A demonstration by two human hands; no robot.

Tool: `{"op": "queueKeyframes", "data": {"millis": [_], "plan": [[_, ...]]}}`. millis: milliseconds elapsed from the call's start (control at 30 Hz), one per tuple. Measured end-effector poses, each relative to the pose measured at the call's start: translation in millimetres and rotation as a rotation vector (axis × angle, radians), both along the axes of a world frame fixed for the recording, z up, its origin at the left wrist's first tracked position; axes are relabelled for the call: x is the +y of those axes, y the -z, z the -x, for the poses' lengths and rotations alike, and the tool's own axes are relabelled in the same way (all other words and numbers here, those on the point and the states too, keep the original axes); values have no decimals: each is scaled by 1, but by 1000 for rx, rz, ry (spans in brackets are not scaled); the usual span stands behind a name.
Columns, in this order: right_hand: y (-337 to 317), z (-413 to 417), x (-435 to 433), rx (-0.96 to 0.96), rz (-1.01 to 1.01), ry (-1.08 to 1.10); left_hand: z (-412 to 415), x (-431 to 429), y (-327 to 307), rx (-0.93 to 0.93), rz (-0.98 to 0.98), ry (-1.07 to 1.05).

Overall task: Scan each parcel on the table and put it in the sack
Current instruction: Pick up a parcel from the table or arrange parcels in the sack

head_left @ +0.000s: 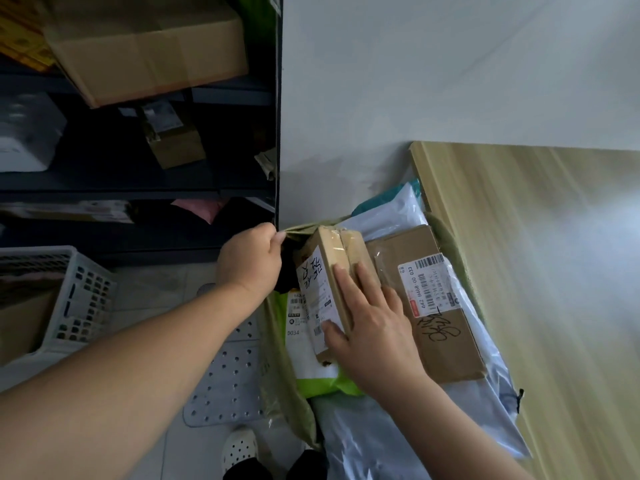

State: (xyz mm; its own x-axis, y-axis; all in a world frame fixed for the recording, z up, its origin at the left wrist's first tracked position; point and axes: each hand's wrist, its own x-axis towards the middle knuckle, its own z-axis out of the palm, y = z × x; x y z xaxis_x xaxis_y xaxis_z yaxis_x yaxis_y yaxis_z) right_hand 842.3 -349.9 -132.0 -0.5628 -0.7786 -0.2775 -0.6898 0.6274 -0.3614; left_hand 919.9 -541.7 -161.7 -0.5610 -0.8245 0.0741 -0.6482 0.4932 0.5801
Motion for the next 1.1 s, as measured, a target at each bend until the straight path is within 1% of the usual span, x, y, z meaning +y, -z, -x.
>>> {"op": "queueKeyframes", "data": {"millis": [67, 167, 267, 333, 367, 433, 467, 500, 533, 600, 667, 733, 767, 833, 900, 1100], "plan": [[4, 4, -10, -1, -36, -10, -1, 3, 0, 35, 7, 6], [6, 10, -34, -26, -117, -50, -4, 5, 2, 37, 20, 17], [-3, 16, -53, -155, -194, -79, -5, 6, 5, -23, 31, 24], [-16, 19, -48, -236, -142, -73, -3, 4, 4, -119, 46, 31], [-25, 20, -41, -219, -75, -54, 0, 2, 3, -173, 58, 35], [-40, 29, -21, -37, 65, 33, 9, -1, -4, -236, 76, 50], [-45, 37, -12, 55, 70, 94, 16, -2, -9, -253, 78, 61], [-47, 45, -4, 100, 15, 153, 22, -2, -12, -283, 73, 74], [-47, 53, 2, 91, -77, 198, 30, -3, -15, -332, 62, 86], [-38, 59, 6, 0, -208, 217, 45, -8, -16, -438, 12, 72], [-21, 55, 4, -63, -233, 198, 55, -15, -13, -501, -67, 26], [-1, 49, 3, -66, -260, 182, 56, -21, -9, -472, -75, 15], [8, 49, 3, -74, -279, 182, 54, -23, -7, -422, -51, 15], [21, 53, 1, -131, -297, 191, 48, -25, -7, -311, -1, 27], [30, 62, -5, -203, -292, 192, 44, -26, -7, -239, 41, 42], [55, 84, -20, -348, -262, 194, 36, -29, -9, -128, 143, 24]]}}
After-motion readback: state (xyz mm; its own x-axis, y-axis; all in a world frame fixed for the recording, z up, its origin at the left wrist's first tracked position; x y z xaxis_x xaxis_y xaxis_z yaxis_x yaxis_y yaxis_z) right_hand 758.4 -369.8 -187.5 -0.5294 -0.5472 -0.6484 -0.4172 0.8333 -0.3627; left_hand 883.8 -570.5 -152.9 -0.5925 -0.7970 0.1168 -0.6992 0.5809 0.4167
